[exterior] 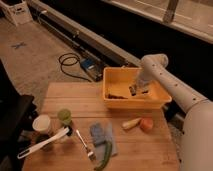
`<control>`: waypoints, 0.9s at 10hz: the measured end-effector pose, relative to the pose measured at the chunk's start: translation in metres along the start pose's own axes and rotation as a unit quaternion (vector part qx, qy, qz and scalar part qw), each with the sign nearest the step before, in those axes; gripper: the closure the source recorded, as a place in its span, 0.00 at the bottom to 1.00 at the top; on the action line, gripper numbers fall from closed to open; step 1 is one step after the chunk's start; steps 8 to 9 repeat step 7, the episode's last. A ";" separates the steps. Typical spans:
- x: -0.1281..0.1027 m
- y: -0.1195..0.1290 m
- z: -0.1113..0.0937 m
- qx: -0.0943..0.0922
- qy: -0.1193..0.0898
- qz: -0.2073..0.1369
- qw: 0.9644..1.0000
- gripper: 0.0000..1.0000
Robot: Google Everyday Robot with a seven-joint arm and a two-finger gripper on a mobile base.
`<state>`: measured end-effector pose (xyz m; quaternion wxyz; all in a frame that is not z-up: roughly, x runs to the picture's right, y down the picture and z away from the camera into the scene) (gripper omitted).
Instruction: Place eraser in tray
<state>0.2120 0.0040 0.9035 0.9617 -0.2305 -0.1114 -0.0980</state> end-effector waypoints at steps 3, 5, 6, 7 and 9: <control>-0.002 0.000 0.001 -0.002 0.002 -0.004 1.000 0.38; 0.000 0.001 0.000 -0.002 0.002 -0.002 1.000 0.38; -0.001 0.001 0.000 -0.002 0.002 -0.003 1.000 0.38; -0.001 0.000 0.001 -0.002 0.002 -0.003 1.000 0.38; -0.001 0.000 0.001 -0.002 0.002 -0.003 1.000 0.38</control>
